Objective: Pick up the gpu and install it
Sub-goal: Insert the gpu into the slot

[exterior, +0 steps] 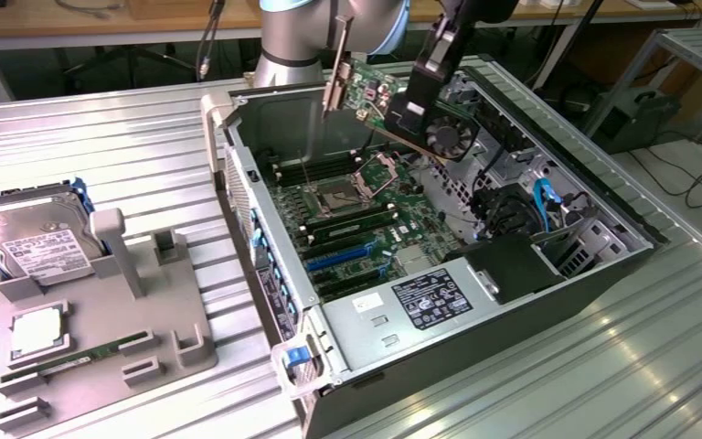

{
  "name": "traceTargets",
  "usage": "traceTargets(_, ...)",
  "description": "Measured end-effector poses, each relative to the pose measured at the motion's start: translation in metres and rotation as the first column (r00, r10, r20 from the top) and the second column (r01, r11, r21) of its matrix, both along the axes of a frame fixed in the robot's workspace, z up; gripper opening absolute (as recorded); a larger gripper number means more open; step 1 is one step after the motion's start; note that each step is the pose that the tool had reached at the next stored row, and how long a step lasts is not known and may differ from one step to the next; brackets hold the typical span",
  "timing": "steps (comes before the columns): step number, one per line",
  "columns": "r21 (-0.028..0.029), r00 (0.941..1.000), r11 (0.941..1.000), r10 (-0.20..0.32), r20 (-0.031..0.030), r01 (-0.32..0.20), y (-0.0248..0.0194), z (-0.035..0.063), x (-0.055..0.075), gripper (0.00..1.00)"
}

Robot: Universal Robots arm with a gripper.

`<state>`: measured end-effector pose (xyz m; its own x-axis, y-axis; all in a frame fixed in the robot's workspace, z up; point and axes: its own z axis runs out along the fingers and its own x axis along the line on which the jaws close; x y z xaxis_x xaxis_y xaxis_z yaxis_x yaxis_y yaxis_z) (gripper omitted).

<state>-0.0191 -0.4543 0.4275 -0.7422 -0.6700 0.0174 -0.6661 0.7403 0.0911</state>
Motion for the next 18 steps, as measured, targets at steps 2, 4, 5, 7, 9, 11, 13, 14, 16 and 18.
traceTargets(2,0.0000,0.9999,0.9999,0.017,0.0000,-0.017,-0.0001,0.0000,0.0000,0.27)
traceTargets(4,-0.0001,0.9995,0.9995,0.033,0.0000,-0.033,-0.0001,0.0000,0.0000,0.27)
traceTargets(5,-0.0001,0.9992,0.9992,0.041,0.0000,-0.041,-0.0001,0.0000,0.0000,0.27)
traceTargets(7,-0.0001,0.9984,0.9984,0.057,-0.0001,-0.057,-0.0002,0.0000,0.0000,0.27)
traceTargets(9,-0.0001,0.9973,0.9973,0.073,0.0000,-0.073,-0.0002,0.0000,0.0000,0.27)
traceTargets(11,-0.0001,0.9953,0.9953,0.096,-0.0001,-0.096,-0.0003,0.0000,0.0000,0.27)
traceTargets(13,0.0000,0.9935,0.9935,0.114,0.0000,-0.114,-0.0003,0.0000,0.0000,0.27)
traceTargets(14,-0.0001,0.9926,0.9926,0.121,0.0000,-0.121,-0.0004,0.0000,0.0000,0.27)
traceTargets(16,0.0000,0.9905,0.9905,0.137,0.0000,-0.137,-0.0004,0.0000,0.0000,0.27)
traceTargets(18,-0.0001,0.9883,0.9883,0.152,0.0000,-0.152,-0.0004,0.0000,0.0000,0.27)
